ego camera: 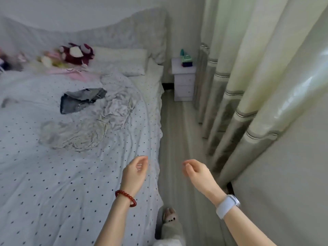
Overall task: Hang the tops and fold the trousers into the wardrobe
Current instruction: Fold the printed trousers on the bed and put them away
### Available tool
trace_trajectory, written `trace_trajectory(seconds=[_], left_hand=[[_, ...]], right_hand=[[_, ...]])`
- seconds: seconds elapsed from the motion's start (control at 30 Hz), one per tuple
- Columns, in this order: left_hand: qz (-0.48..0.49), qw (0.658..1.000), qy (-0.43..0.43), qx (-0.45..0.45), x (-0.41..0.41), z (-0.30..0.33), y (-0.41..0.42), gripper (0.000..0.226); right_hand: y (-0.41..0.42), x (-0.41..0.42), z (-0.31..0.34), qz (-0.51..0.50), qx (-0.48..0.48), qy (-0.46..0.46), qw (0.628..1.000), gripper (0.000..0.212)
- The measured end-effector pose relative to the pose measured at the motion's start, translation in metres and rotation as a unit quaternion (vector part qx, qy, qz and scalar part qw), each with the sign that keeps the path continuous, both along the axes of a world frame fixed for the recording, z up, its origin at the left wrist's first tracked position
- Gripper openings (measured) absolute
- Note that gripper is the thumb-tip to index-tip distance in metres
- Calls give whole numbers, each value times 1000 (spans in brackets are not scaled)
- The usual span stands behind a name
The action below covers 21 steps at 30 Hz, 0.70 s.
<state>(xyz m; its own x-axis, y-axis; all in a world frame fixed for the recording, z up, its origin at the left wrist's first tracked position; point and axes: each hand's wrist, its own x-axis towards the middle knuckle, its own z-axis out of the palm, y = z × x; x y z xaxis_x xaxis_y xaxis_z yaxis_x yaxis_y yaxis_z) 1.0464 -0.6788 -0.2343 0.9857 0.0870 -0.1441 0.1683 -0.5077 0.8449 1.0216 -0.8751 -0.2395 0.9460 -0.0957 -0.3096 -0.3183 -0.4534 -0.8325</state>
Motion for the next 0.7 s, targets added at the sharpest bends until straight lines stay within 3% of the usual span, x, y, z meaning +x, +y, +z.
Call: trace_trajectory(seconds=[0.17, 0.33, 0.6, 0.7], left_hand=[[70, 997, -14, -1, 134, 10, 39, 21], [140, 989, 50, -15, 232, -9, 81, 24], [243, 961, 132, -24, 379, -99, 141, 32], [289, 944, 158, -12, 453, -143, 159, 41]], right_hand=[[45, 159, 15, 108, -29, 2, 994, 27], [84, 279, 5, 182, -46, 30, 982, 25], [164, 492, -70, 326, -121, 29, 937, 28], [203, 591, -112, 396, -175, 24, 901, 33]])
